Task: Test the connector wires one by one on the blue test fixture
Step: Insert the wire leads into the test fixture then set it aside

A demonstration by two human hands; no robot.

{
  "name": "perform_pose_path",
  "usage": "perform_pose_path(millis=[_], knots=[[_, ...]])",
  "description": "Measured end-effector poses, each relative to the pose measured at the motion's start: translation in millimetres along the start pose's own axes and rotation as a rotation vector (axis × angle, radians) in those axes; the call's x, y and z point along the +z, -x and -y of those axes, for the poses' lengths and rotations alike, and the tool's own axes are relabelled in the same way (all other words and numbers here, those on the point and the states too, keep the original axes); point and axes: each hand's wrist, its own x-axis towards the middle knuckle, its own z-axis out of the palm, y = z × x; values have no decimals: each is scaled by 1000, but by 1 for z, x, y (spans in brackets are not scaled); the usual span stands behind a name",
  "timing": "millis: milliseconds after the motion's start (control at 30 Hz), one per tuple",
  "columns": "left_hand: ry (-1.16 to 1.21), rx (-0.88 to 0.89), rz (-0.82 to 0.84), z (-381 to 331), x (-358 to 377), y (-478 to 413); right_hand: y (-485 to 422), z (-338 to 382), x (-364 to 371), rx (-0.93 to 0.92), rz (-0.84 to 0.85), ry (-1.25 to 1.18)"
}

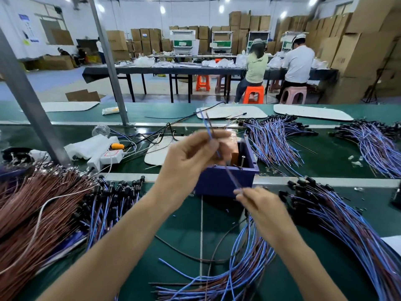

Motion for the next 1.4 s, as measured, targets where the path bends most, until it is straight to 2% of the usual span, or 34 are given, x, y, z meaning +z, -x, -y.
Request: perform_pose_path(millis=[67,100,200,267,333,400,467,633,900,1200,1400], knots=[[-127,-215,30,20,-2,7,4,-9,12,79,233,-50],[-188,-316,36,32,-3,10,4,-11,15,103,269,-145],[-259,-531,31,56,-6,14,1,-11,15,192,221,-614],[-263,-587,44,64,-9,15,-4,-9,11,246,199,-873],[-269,-609,87,68,-8,15,-12,-2,8,261,192,-1029],[-280,-615,100,70,-6,15,-19,5,10,307,206,-1023],[-281,-621,94,72,-4,15,-22,9,17,339,103,-973],[-206,-681,87,74,-3,14,-20,16,31,352,-118,-1130],[-307,-793,-142,85,-13,6,-35,4,39,545,-397,-1023],[-299,-797,-245,92,-16,-6,-42,4,52,590,-446,-992],[-299,-798,-251,95,-18,-9,-45,11,58,610,-517,-1058]])
